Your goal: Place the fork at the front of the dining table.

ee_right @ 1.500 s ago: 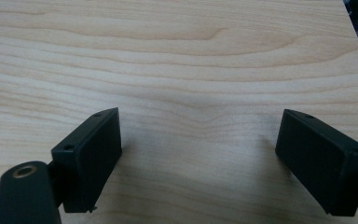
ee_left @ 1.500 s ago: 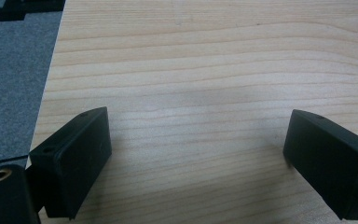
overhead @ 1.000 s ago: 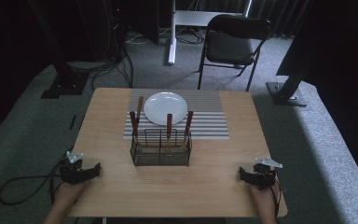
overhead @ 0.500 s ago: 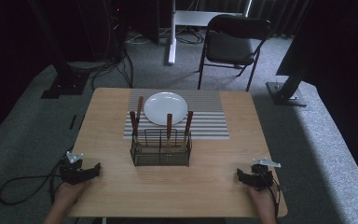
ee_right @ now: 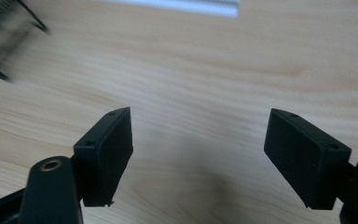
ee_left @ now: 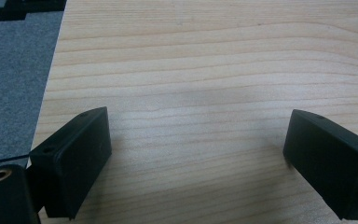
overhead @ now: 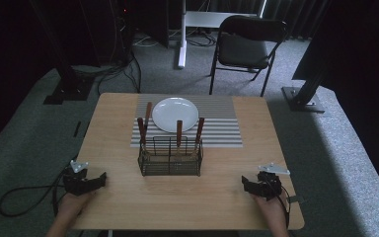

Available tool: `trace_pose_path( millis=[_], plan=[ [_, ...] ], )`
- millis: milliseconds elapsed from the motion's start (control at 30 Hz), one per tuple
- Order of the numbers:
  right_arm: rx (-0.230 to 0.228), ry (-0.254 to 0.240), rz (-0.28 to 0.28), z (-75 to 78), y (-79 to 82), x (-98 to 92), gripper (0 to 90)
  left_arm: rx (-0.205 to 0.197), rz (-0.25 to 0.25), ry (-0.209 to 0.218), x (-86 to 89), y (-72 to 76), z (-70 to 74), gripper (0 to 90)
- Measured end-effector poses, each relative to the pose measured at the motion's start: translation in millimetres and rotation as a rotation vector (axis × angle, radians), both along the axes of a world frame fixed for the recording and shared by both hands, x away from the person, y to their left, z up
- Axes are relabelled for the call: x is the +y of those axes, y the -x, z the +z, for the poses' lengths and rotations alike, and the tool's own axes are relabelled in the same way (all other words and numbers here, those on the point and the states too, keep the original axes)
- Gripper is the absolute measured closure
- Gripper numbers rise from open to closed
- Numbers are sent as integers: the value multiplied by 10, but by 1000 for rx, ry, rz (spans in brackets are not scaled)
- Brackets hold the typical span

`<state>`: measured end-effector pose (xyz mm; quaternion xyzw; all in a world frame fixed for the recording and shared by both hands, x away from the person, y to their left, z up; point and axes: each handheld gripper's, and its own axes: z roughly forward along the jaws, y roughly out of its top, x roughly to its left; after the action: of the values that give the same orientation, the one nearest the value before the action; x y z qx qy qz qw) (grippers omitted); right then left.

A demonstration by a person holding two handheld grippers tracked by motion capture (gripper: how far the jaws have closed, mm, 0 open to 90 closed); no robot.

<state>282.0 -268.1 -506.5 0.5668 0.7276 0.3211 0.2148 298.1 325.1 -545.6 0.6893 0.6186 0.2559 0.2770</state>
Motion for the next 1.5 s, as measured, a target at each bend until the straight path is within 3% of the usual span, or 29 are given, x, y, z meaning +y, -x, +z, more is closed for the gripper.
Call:
trace_pose_path(
  millis=[133, 600, 967, 1500],
  plan=[
    [-34, -38, 39, 152, 22, 114, 236, 0, 0, 0, 0, 0, 0, 74],
    [-115, -85, 128, 536, -9, 555, 240, 0, 0, 0, 0, 0, 0, 75],
    [-159, -125, 180, 750, -94, 788, 241, 0, 0, 0, 0, 0, 0, 74],
    [-208, -143, 189, 913, -389, 1224, 253, -4, 1, 2, -1, -1, -3, 74]
  ],
)
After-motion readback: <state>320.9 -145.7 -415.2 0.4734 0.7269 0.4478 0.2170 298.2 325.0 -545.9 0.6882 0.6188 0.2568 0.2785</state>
